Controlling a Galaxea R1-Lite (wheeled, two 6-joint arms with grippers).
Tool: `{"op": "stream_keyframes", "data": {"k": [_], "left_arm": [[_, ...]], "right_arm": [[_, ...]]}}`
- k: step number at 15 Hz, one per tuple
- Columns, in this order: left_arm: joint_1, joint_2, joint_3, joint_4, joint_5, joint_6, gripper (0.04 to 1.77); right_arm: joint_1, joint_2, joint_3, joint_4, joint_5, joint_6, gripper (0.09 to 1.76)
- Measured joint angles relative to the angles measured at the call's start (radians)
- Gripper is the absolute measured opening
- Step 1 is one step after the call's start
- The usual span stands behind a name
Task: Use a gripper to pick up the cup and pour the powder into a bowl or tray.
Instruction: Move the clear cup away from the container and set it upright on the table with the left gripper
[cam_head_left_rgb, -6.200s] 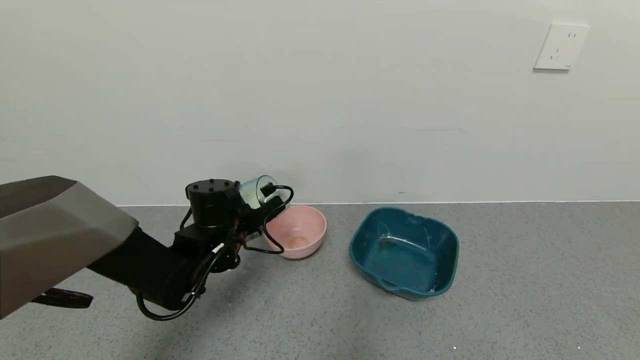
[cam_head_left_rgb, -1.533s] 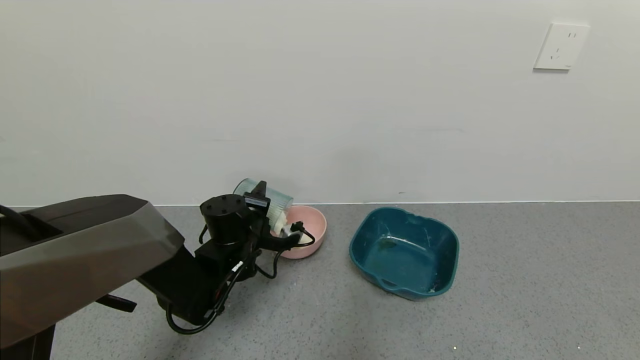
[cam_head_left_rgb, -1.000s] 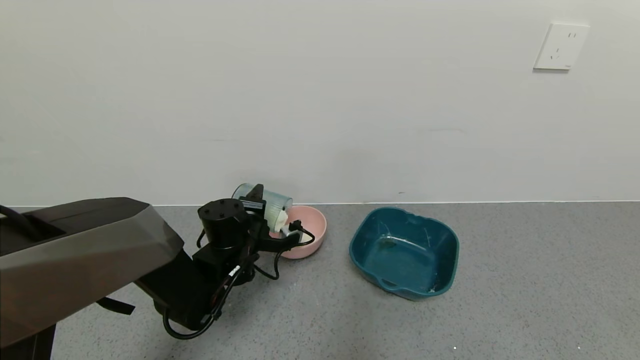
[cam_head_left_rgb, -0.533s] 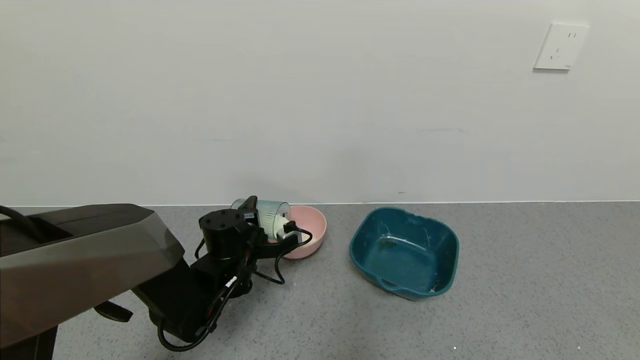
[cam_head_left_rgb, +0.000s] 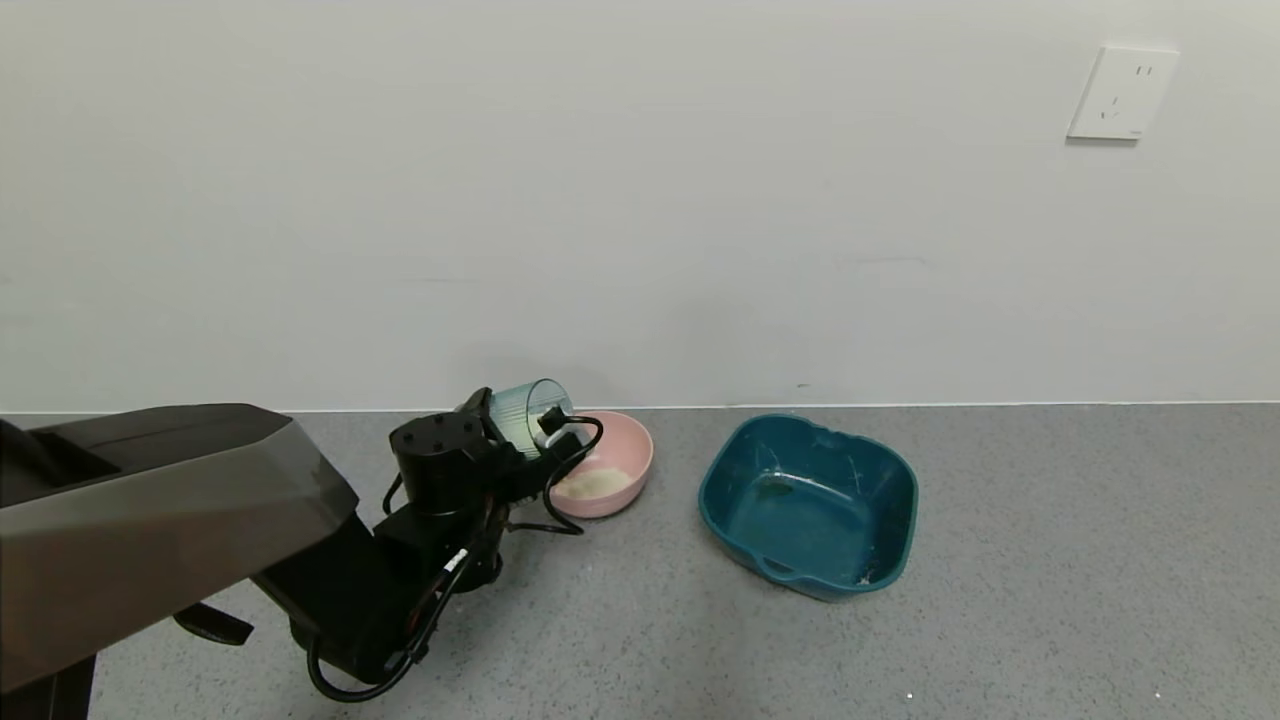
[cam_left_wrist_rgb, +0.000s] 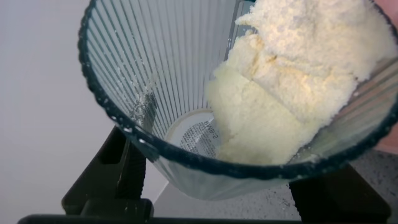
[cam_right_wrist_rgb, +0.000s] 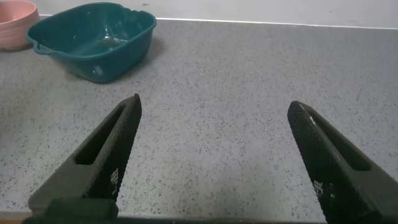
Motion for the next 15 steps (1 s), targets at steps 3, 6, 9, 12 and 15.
{"op": "stream_keyframes", "data": {"k": [3,6,9,12,15], "left_arm": [[0.027,-0.013,0.002,0.000,0.000,-0.117,1.29],[0.043,-0.027,0.001,0.002,-0.010,-0.297,1.29],[0.078,-0.051,0.001,0.008,-0.071,-0.417,1.28],[0.109,-0.081,-0.002,0.015,-0.229,-0.562,1.28],[0.123,-0.097,-0.002,0.019,-0.282,-0.672,1.28]], "right_arm": [[0.000,0.000,0.000,0.000,0.000,0.000,1.71],[0.000,0.000,0.000,0.000,0.000,0.000,1.71],[0.000,0.000,0.000,0.000,0.000,0.000,1.71],[0.000,0.000,0.000,0.000,0.000,0.000,1.71],[0.000,0.000,0.000,0.000,0.000,0.000,1.71]]}}
